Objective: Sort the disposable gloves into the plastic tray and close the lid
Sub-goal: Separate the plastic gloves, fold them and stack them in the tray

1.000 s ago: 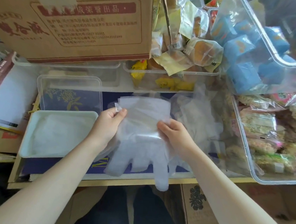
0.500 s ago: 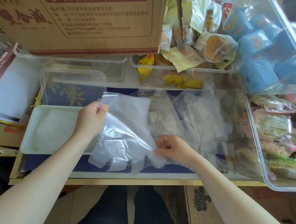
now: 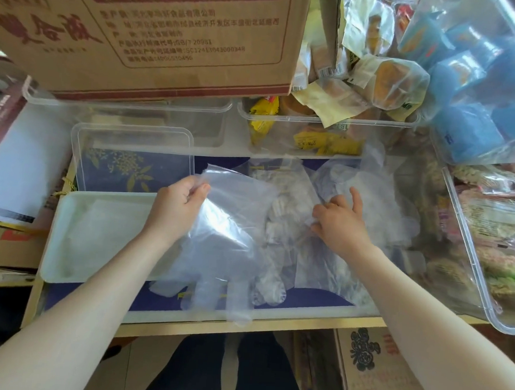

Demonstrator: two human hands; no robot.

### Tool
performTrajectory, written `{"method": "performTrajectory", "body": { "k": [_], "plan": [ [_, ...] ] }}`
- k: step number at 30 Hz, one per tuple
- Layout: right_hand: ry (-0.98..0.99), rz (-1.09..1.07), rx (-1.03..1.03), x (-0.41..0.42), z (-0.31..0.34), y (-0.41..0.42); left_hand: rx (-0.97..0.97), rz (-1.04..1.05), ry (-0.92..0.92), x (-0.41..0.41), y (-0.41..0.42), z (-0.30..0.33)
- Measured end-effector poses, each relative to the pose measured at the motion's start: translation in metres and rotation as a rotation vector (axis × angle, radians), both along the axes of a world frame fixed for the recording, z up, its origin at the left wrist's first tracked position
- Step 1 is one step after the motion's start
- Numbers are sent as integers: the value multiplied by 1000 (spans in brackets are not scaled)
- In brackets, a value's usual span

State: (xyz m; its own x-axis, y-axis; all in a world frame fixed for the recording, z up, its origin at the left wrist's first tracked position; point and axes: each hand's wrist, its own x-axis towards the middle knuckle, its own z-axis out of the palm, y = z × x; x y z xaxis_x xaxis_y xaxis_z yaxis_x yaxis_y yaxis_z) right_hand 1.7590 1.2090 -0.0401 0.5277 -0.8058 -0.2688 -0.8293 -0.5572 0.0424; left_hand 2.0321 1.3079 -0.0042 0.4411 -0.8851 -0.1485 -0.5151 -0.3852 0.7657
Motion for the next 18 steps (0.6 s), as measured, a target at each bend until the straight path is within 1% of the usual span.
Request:
{"method": "performTrajectory", "body": {
  "k": [1, 2, 5, 6, 7, 8, 10, 13, 15, 18],
  "plan": [
    [-30, 23, -16, -2, 3, -2, -1, -5, 6, 1, -1, 0],
    [-116, 42, -31, -4, 6, -5, -4, -7, 11, 2, -2, 0],
    [-448, 110, -4, -7, 27, -14, -7, 13, 26, 6, -5, 3],
    [-533, 107, 27, -5, 38, -15, -11, 25, 28, 8, -6, 4],
    [-616, 60, 50, -2, 51, -15, -16, 31, 29, 10, -8, 5],
    [-685, -22, 67, 3, 64, -15, -19, 31, 34, 11, -10, 6],
    [-752, -240, 120, 12, 81, -14, -20, 36, 58, 11, -13, 8],
    [-867, -590, 223, 24, 90, -14, -14, 49, 122, 13, -17, 10],
    [-949, -807, 291, 25, 93, -16, -10, 48, 117, 16, -18, 11],
    [-1071, -997, 432, 21, 96, -14, -2, 62, 88, 21, -21, 14]
  ]
}}
